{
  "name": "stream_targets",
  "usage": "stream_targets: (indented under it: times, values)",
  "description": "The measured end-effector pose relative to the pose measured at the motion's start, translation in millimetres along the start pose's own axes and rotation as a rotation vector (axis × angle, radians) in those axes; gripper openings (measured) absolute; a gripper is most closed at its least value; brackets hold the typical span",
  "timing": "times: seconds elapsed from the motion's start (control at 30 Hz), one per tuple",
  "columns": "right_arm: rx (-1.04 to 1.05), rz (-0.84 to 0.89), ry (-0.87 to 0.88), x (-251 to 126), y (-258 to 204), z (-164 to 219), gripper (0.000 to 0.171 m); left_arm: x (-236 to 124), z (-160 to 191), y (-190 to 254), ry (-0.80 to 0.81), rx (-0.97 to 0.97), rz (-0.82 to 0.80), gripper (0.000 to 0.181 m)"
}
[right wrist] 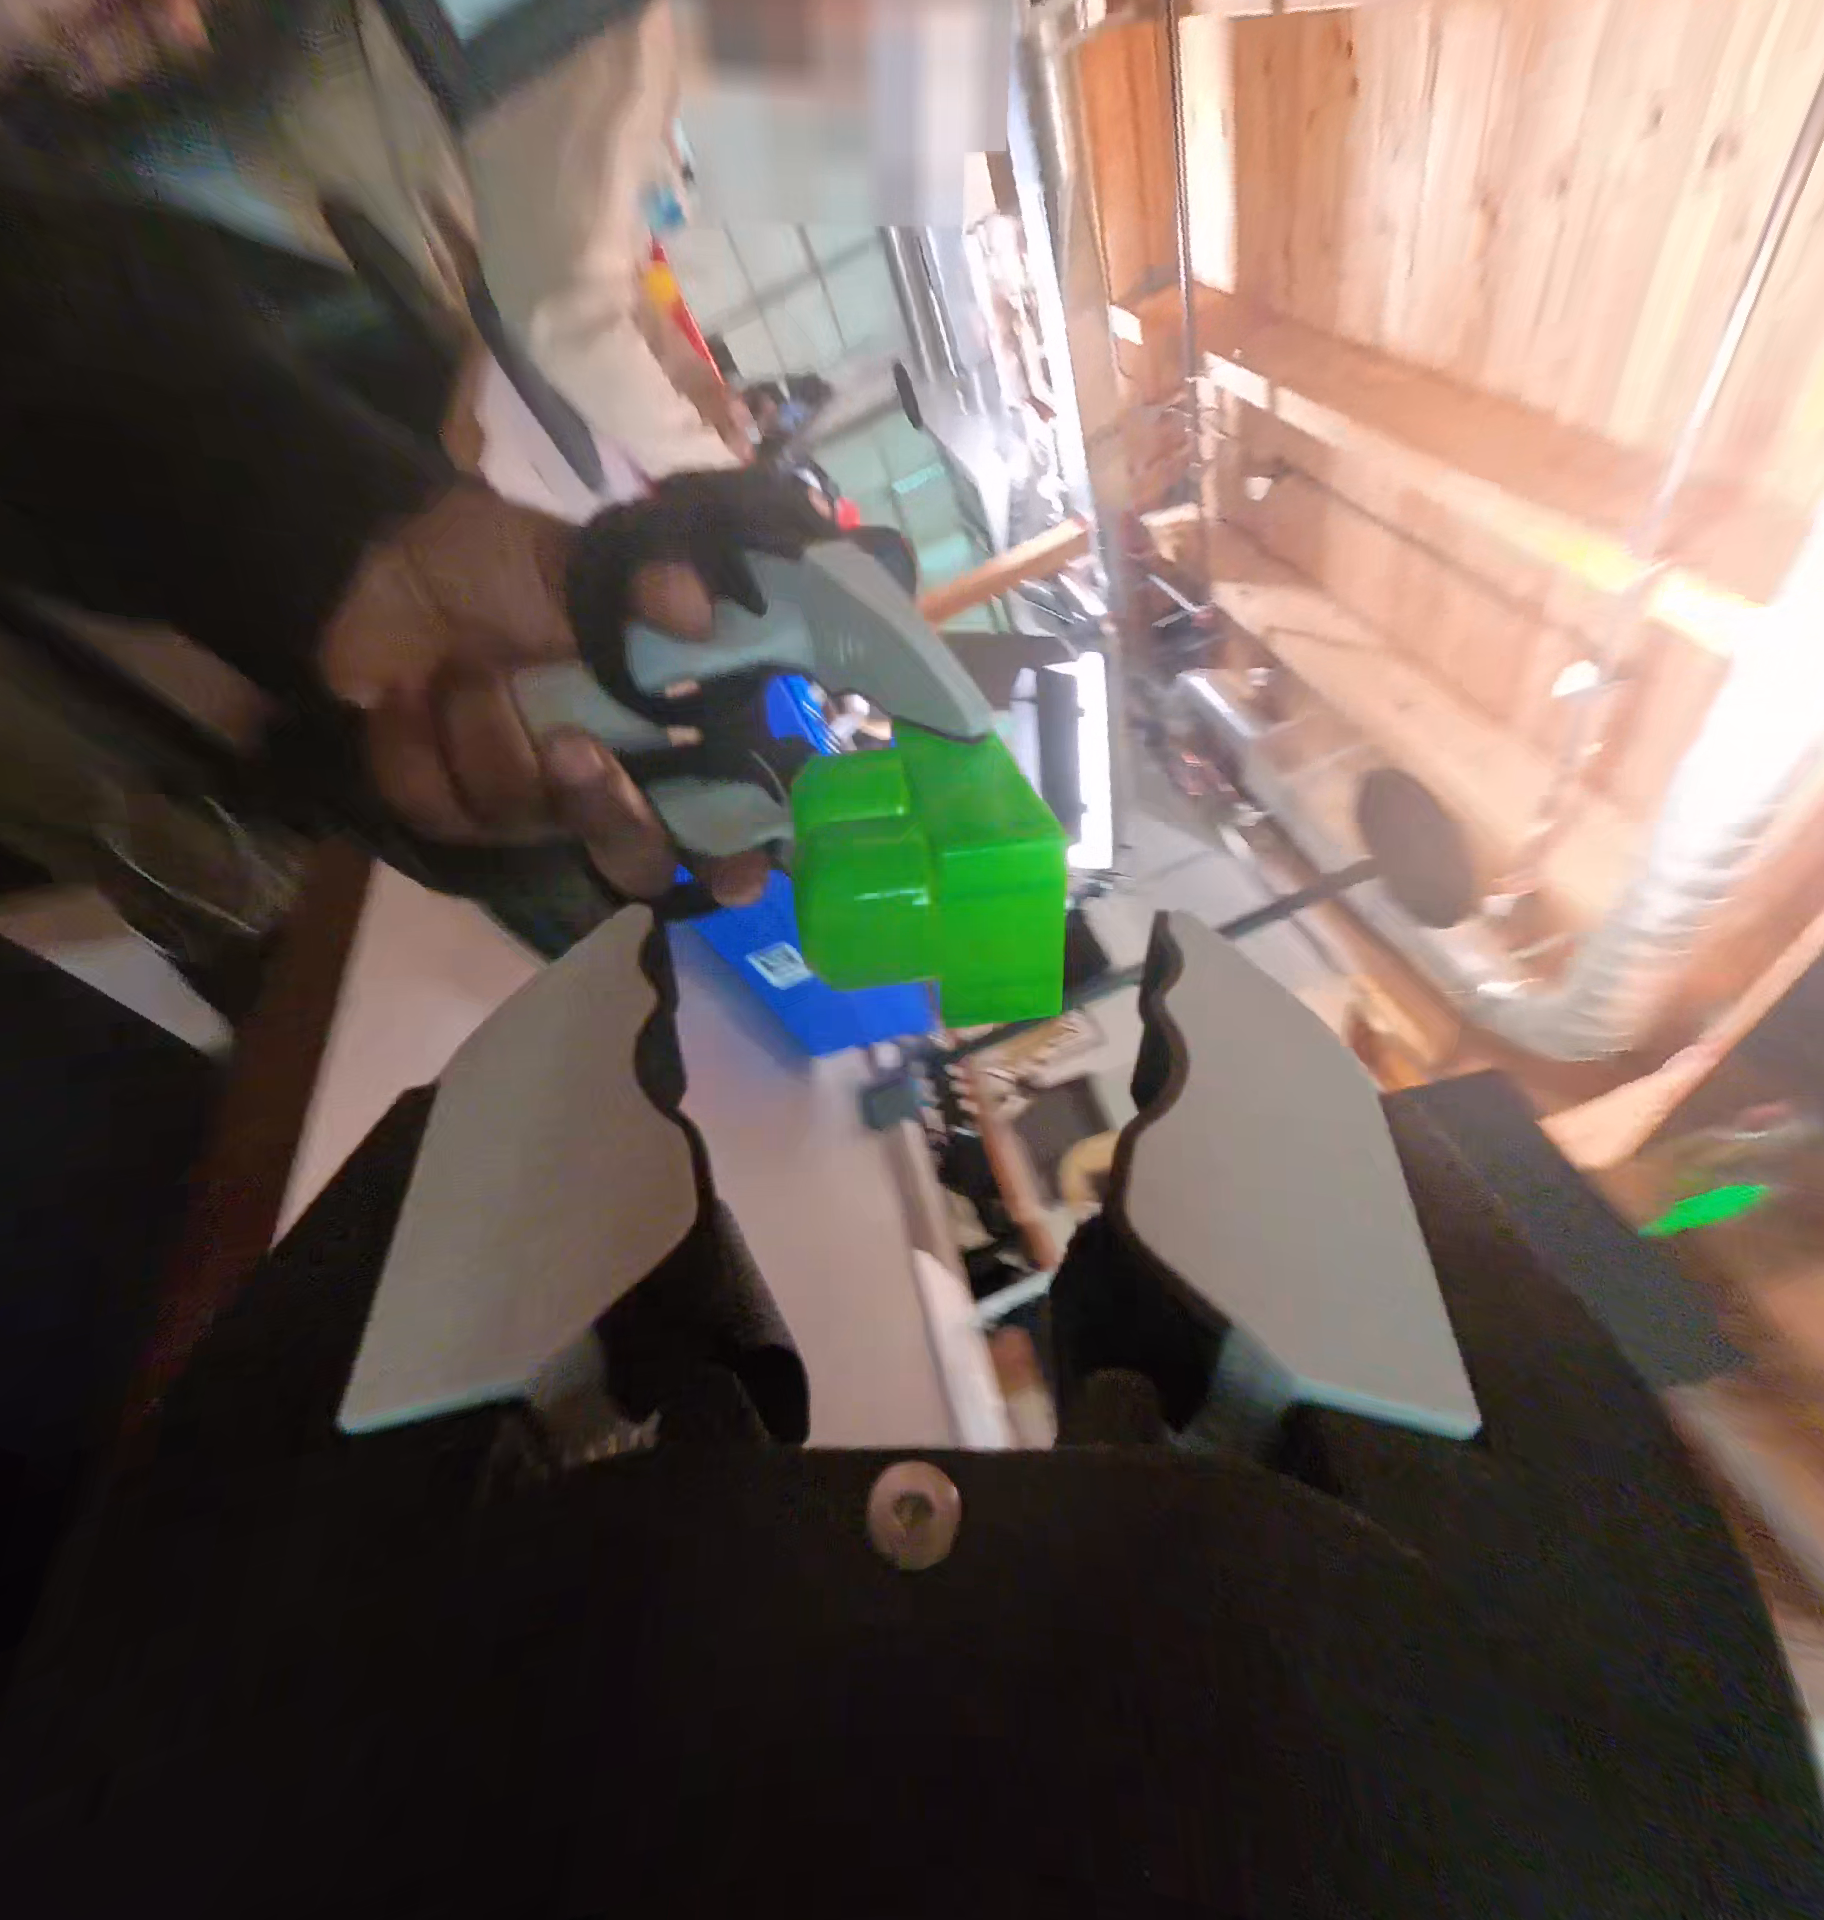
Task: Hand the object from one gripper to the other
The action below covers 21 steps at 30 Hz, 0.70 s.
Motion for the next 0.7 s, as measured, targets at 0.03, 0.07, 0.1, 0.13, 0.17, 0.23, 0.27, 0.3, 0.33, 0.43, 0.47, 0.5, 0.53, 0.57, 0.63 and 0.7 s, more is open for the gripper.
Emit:
stream_targets:
  times: [0.03,0.07,0.1,0.13,0.17,0.23,0.27,0.3,0.33,0.43,0.47,0.5,0.53,0.57,0.63,0.7]
  values:
    - [-0.07,0.018,-0.016,1.2,-0.8,-0.1,0.08,0.6,0.8,-0.8,-0.001,-0.01,-0.005,0.036]
    - [-0.112,0.027,-0.016,2.2,-1.9,-1.3,0.07,1.4,1.9,-0.7,-0.004,-0.014,-0.002,0.036]
    - [-0.132,0.037,-0.02,2.7,-2.3,-1.9,0.053,2.1,2.8,-0.2,-0.009,-0.017,0.002,0.037]
    - [-0.134,0.049,-0.026,2.6,-1.4,-2.0,0.047,2.4,2.6,0.0,-0.007,-0.012,0.002,0.037]
    - [-0.116,0.044,-0.032,2.5,-1.1,-1.6,0.047,2.4,2.6,0.2,-0.012,0.003,0.0,0.037]
    - [-0.002,0.033,-0.033,1.4,1.9,-1.2,0.047,1.9,1.7,3.6,-0.005,0.077,0.022,0.038]
    - [0.091,0.028,-0.01,0.4,4.3,-2.7,0.047,1.5,0.2,6.8,0.014,0.132,0.035,0.045]
    - [0.194,0.02,0.016,-0.5,6.9,-4.0,0.047,1.0,-1.2,10.3,0.029,0.203,0.041,0.055]
    - [0.306,0.0,0.033,-1.0,8.6,-4.2,0.047,0.5,-1.4,12.8,0.029,0.291,0.037,0.059]
    - [0.629,-0.072,0.056,-2.1,10.8,-1.5,0.047,0.2,2.7,19.0,-0.03,0.568,0.012,0.065]
    - [0.712,-0.099,0.072,-2.7,10.7,-1.7,0.047,0.6,4.7,21.0,-0.052,0.627,0.011,0.065]
    - [0.778,-0.122,0.09,-3.3,10.7,-2.4,0.046,1.3,5.8,21.6,-0.068,0.662,0.004,0.065]
    - [0.826,-0.141,0.106,-3.7,10.6,-3.3,0.047,2.0,6.7,21.6,-0.077,0.676,-0.003,0.066]
    - [0.857,-0.155,0.117,-4.0,10.5,-4.2,0.047,2.7,8.1,21.4,-0.087,0.678,-0.003,0.065]
    - [0.881,-0.186,0.115,-4.0,8.4,-5.1,0.047,3.9,10.0,20.8,-0.088,0.67,-0.003,0.063]
    - [0.88,-0.216,0.093,-2.9,4.2,-5.1,0.047,4.6,12.4,21.6,-0.09,0.661,0.014,0.056]
Point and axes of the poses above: each gripper's, where its closed fingertips meet, x out along the fingers, z out of its underside, y = z × x across the jaws, the point moved 5 cm from there along -x, back along the fingers, and after that the axes turned 6 degrees about y, right-handed, at the moved point
